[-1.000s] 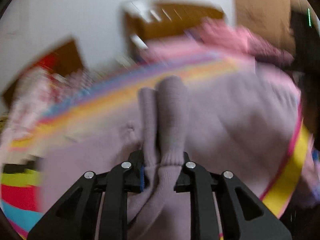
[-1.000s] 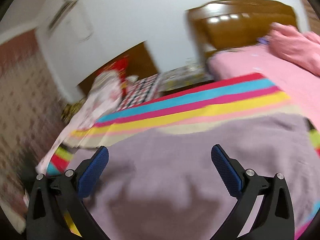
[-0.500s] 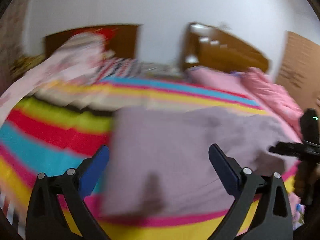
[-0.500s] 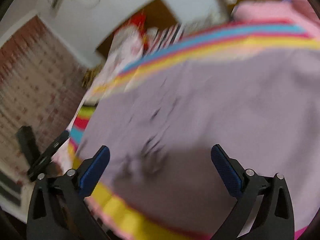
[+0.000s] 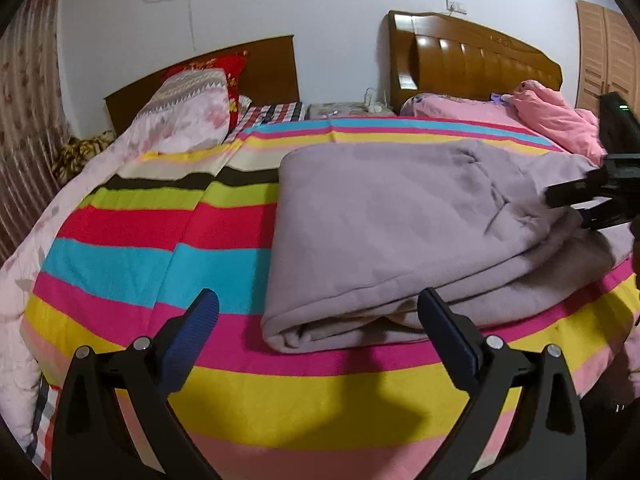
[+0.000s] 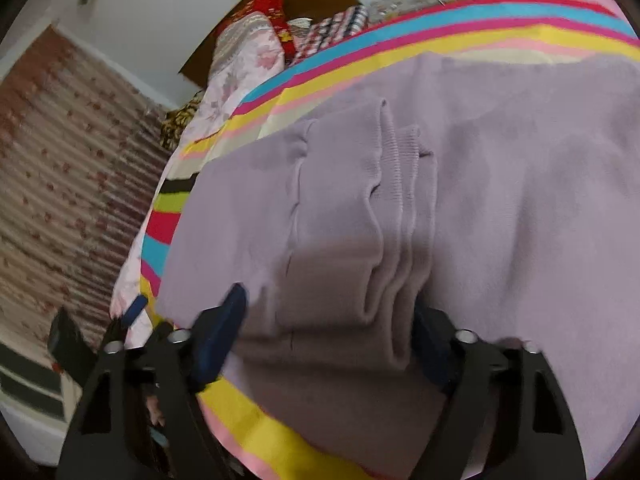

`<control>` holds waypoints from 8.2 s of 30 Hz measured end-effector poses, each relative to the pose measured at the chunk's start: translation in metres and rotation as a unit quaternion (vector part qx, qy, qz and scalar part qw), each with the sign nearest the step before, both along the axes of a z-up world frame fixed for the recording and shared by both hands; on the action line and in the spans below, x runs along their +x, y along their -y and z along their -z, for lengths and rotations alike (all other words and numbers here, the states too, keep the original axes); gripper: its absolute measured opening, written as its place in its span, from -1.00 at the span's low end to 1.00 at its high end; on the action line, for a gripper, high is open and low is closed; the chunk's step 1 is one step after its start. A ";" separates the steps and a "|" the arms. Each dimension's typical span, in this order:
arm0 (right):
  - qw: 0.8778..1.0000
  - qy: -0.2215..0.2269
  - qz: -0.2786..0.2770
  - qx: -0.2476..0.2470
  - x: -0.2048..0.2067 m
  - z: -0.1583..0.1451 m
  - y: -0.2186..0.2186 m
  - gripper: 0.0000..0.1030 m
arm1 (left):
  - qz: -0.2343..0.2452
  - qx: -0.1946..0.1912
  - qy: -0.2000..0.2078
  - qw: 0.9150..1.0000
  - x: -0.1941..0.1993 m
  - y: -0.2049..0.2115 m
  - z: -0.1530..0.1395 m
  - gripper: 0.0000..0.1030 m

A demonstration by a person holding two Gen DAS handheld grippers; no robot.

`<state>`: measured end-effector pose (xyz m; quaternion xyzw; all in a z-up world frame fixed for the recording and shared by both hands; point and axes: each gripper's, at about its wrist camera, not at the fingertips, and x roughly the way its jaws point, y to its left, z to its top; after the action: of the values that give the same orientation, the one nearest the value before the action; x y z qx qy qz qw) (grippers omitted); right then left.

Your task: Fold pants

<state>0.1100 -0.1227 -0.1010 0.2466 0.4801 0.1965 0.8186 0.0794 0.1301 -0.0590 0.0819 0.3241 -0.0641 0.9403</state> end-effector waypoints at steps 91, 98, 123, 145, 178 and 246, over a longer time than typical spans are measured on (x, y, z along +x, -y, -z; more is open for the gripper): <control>0.962 0.147 -0.100 -0.206 -0.005 0.000 -0.036 0.44 | -0.052 0.007 -0.106 0.993 0.182 0.047 0.010 0.97; 0.961 0.172 -0.087 -0.200 -0.012 -0.025 -0.051 0.40 | -0.062 0.017 -0.103 0.993 0.183 0.049 0.013 0.97; 0.944 0.170 -0.121 -0.254 -0.018 0.002 -0.070 0.55 | -0.062 0.005 -0.107 0.992 0.181 0.045 0.011 0.97; 0.965 0.062 0.044 -0.253 0.018 0.017 0.154 0.79 | 0.127 -0.001 -0.187 0.974 0.262 0.249 0.024 0.97; 0.967 0.032 -0.051 -0.246 0.086 0.003 0.167 0.85 | 0.041 0.081 -0.131 0.987 0.256 0.259 0.021 0.97; 0.972 0.101 0.153 -0.146 -0.111 -0.007 0.197 0.91 | 0.006 -0.005 -0.106 0.994 0.101 0.144 -0.005 0.97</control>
<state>-0.0007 -0.3194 -0.0940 0.1735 0.3748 0.0209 0.9105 0.1807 -0.0135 -0.0540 0.0719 0.4207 -0.0801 0.9008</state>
